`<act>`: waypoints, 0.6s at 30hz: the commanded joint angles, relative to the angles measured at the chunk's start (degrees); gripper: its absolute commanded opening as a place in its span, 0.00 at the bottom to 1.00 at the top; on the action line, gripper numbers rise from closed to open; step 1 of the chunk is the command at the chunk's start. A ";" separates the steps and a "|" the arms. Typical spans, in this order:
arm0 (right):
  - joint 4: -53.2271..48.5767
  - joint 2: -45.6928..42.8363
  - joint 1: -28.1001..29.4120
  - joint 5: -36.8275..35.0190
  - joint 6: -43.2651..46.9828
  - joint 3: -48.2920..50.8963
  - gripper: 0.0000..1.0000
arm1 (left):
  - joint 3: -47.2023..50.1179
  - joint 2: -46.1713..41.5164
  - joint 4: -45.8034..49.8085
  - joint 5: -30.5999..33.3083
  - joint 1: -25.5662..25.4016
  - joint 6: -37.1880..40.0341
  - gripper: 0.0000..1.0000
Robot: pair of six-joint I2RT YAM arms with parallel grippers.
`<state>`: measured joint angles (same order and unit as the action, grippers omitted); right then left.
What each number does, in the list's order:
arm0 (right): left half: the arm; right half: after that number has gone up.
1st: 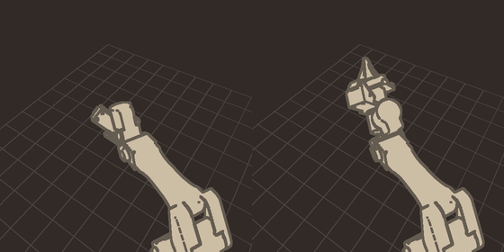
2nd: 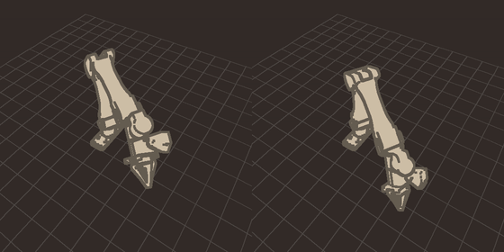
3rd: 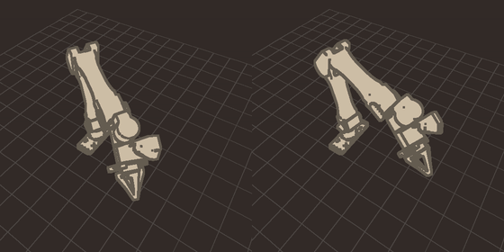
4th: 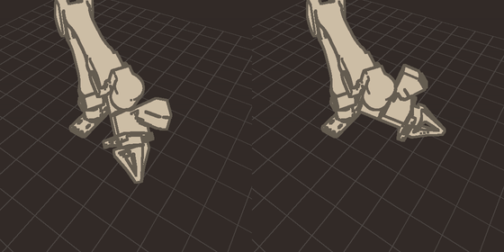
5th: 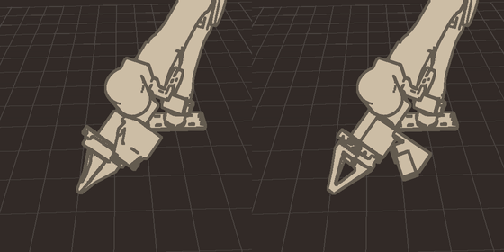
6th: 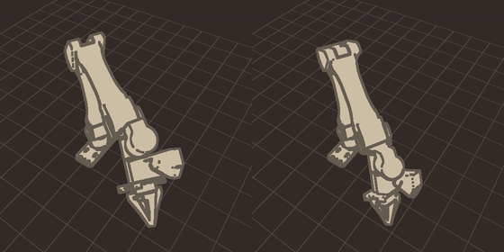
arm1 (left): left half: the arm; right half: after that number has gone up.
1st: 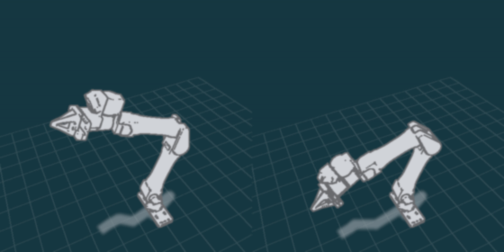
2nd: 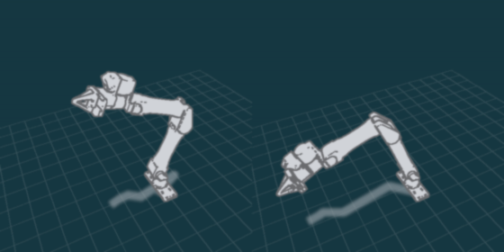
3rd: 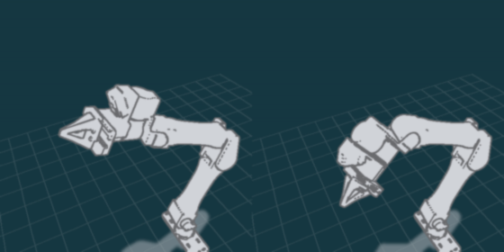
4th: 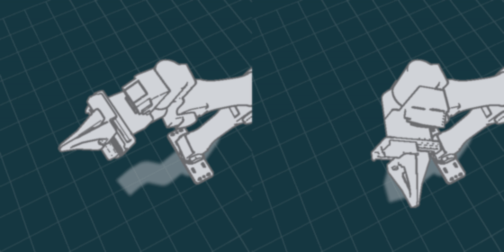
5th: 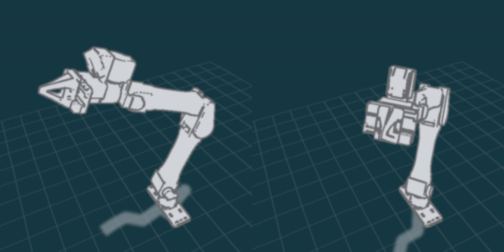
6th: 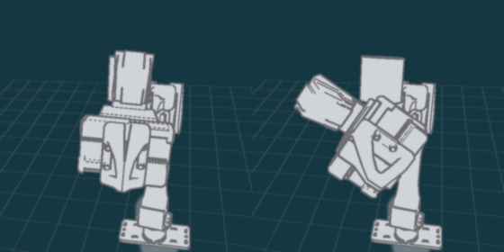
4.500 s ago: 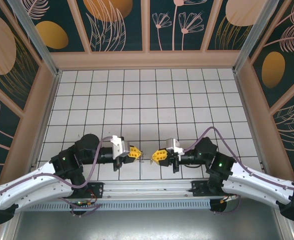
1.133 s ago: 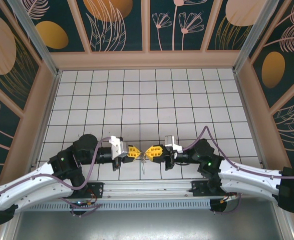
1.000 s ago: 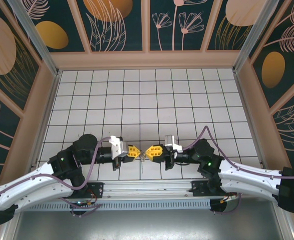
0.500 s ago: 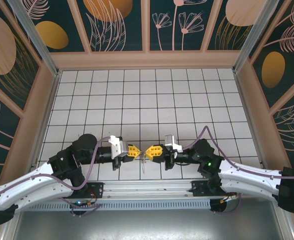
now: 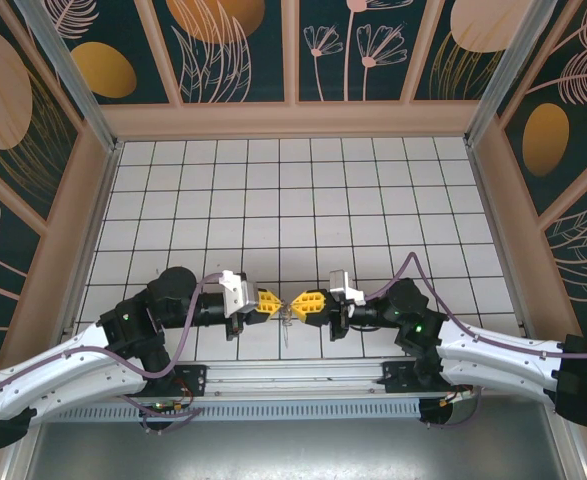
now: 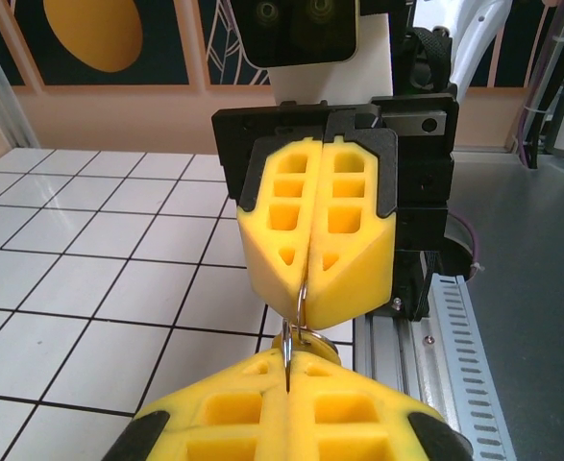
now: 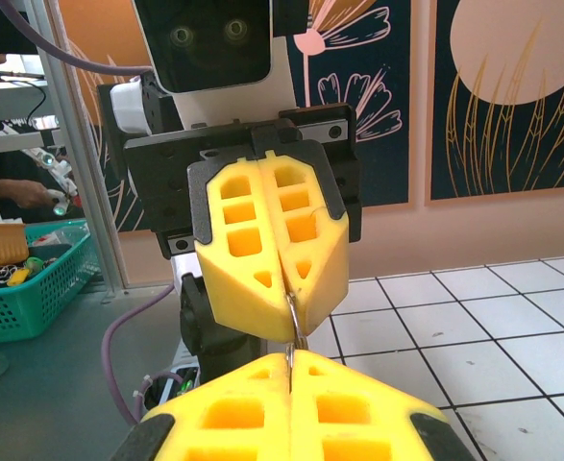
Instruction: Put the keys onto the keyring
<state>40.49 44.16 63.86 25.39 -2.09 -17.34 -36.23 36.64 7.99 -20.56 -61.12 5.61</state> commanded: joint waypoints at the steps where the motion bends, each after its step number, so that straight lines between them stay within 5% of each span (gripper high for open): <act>1: 1.82 -0.32 0.25 -0.73 -0.37 0.55 0.00 | -2.09 -0.52 -0.71 -0.36 0.21 0.78 0.00; 18: 1.80 -0.86 -0.09 -1.75 -0.73 0.97 0.00 | -2.36 -1.12 0.01 -0.01 0.09 0.75 0.00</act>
<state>40.51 43.99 63.86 24.25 -2.11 -16.93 -36.25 36.14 8.19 -20.53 -61.12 5.63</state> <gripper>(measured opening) 0.044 0.042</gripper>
